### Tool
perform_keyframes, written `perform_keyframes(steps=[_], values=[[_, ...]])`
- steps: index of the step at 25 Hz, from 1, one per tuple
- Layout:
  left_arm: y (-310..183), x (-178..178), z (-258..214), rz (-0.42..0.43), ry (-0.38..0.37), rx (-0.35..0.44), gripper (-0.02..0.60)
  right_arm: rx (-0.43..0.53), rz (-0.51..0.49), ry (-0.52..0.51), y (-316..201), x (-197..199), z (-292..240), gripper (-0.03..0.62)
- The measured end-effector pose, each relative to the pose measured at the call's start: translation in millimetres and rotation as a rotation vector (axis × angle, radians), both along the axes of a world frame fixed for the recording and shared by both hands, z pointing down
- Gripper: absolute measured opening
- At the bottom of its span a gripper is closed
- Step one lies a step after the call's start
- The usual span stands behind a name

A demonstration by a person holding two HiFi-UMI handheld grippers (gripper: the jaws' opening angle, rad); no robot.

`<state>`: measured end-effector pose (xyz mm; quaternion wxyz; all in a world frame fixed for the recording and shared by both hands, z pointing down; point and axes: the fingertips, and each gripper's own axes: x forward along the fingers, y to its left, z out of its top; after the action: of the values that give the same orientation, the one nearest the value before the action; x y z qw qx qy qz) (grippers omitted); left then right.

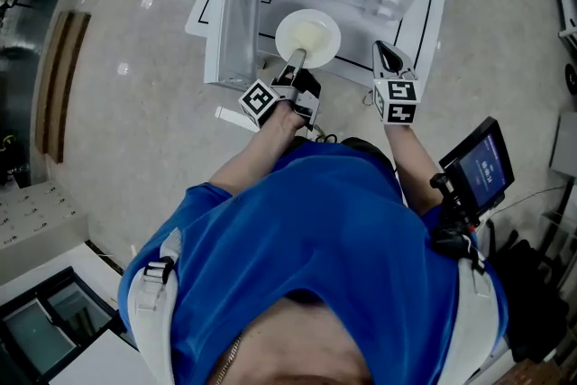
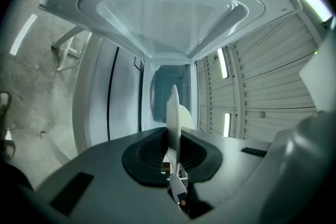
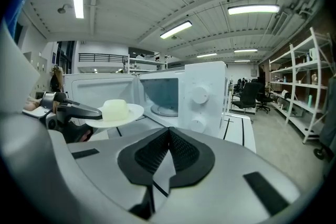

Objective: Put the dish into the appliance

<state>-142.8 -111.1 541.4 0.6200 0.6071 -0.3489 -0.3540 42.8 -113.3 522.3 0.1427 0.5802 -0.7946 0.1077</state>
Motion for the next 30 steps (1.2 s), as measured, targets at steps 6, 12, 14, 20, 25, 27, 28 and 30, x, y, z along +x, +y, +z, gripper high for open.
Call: perform_keyframes(steps=[6,12,14,20,25,27,28,30], values=[[-12.7,7.1,7.9,0.047,-0.005,0.005,0.026,-0.007,0.032,0.005,0.5,-7.1,2.1,0.002],[-18.8,15.8,13.2,0.076,0.007,-0.017,0.026,-0.010,0.017,0.021,-5.6,-15.6,1.4,0.002],[-26.3,16.4,16.9,0.071,0.002,-0.017,0.026,-0.011,-0.002,0.026,-12.6,-18.4,0.9,0.003],[-66.0,23.4,20.2,0.034,0.001,-0.027,0.026,-0.032,-0.062,0.023,-51.1,-19.6,6.8,0.002],[-68.7,15.5,21.9,0.006,-0.020,-0.034,0.026,-0.033,-0.107,0.029,-46.5,-35.6,5.6,0.003],[-74.1,14.9,26.1,-0.006,-0.025,-0.043,0.026,-0.035,-0.126,0.029,-48.8,-40.1,7.7,0.002],[-81.6,16.4,29.1,-0.013,-0.027,-0.047,0.026,-0.039,-0.136,0.030,-54.6,-40.9,10.5,0.003],[-102.7,20.1,35.9,-0.026,-0.033,-0.054,0.026,-0.046,-0.156,0.029,-72.1,-41.6,17.1,0.003]])
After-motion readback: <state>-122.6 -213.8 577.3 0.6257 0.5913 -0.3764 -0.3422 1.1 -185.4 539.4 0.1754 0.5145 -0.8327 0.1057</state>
